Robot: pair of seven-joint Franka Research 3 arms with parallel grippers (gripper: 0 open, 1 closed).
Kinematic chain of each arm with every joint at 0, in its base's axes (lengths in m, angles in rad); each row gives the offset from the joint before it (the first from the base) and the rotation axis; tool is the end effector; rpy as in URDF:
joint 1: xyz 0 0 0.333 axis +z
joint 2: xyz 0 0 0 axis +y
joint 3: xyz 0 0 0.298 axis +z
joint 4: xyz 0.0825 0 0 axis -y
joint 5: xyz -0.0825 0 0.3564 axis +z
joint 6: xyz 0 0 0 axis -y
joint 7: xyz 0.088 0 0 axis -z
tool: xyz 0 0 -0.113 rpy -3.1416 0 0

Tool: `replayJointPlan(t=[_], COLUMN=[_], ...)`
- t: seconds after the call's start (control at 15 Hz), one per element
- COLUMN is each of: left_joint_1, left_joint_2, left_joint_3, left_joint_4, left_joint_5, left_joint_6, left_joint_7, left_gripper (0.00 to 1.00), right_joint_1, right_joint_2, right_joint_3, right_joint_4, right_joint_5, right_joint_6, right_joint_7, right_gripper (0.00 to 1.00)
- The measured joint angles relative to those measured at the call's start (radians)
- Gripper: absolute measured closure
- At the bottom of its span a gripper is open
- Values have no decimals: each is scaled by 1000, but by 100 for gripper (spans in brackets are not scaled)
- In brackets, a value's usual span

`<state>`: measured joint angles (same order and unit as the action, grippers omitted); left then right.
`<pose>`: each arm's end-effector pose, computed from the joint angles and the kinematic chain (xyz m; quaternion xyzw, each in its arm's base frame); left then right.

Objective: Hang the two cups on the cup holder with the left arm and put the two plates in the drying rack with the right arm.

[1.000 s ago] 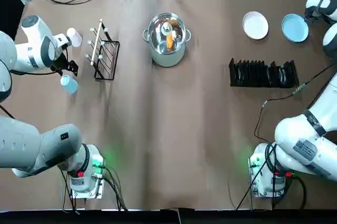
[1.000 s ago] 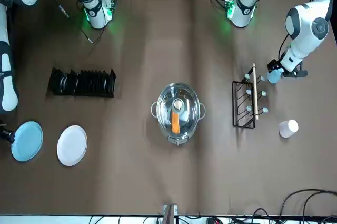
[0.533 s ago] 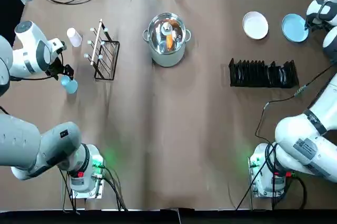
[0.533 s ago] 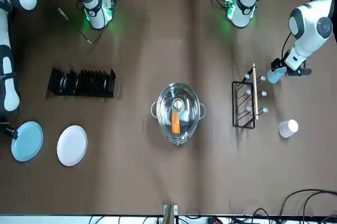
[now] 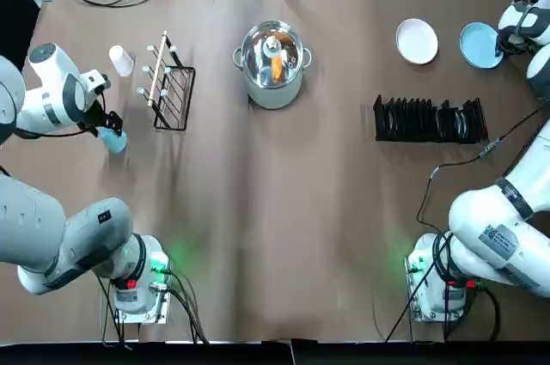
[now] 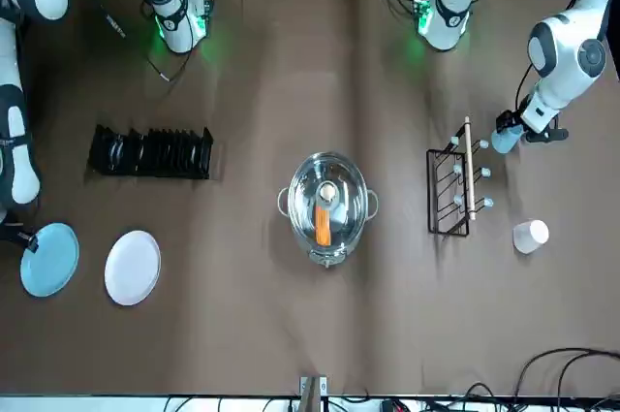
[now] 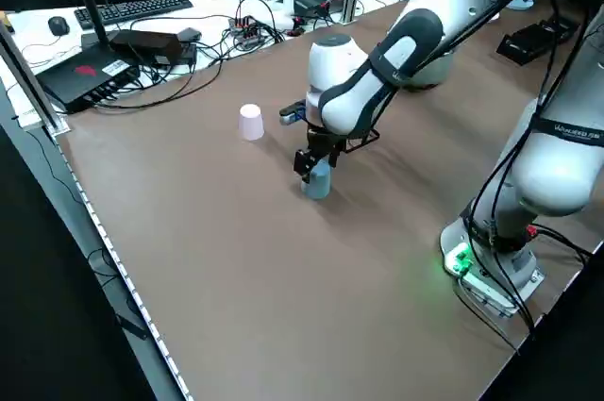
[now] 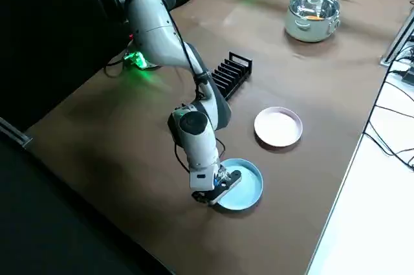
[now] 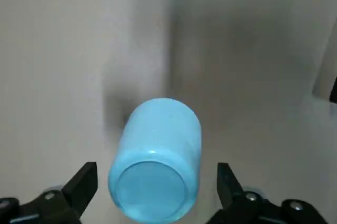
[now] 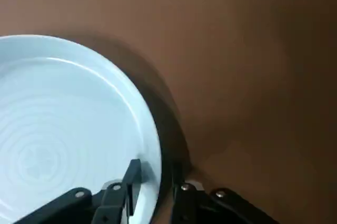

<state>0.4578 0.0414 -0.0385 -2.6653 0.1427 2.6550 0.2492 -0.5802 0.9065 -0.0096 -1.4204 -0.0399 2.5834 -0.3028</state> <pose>0.3683 0.1601 0.2214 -0.9990 -0.0211 0.0344 0.0208 0.5955 -0.3961 0.1803 0.9838 -0.1242 0.1084 0.0698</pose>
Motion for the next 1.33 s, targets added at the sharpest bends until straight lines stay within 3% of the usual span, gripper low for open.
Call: replayJointPlan(t=[0.13,0.27,0.33,0.4,0.87,1.2,1.27,1.33], left_joint_1=[1,1,1,1,1,1,1,0], left_joint_2=[3,5,3,2,-22,-88,-92,-93], left_joint_3=[0,0,-1,-2,-23,-109,-132,-178], left_joint_4=[0,0,1,1,25,201,251,365], left_joint_5=[0,0,0,0,0,-3,-18,-82], left_joint_6=[5,7,8,8,7,-228,-290,-423], left_joint_7=[0,0,0,0,-1,-112,-145,-193], left_gripper=[3,20,30,33,33,33,33,33], right_joint_1=[0,0,0,0,26,97,105,120], right_joint_2=[0,-6,-10,-13,-119,-269,-297,-350], right_joint_3=[1,3,6,9,58,62,62,63], right_joint_4=[0,3,4,6,48,50,49,49], right_joint_5=[0,2,2,2,-2,-27,-32,-63], right_joint_6=[0,1,0,-4,-334,-564,-582,-678], right_joint_7=[0,1,1,1,-3,-3,-3,-35], right_gripper=[75,92,93,95,96,96,96,96])
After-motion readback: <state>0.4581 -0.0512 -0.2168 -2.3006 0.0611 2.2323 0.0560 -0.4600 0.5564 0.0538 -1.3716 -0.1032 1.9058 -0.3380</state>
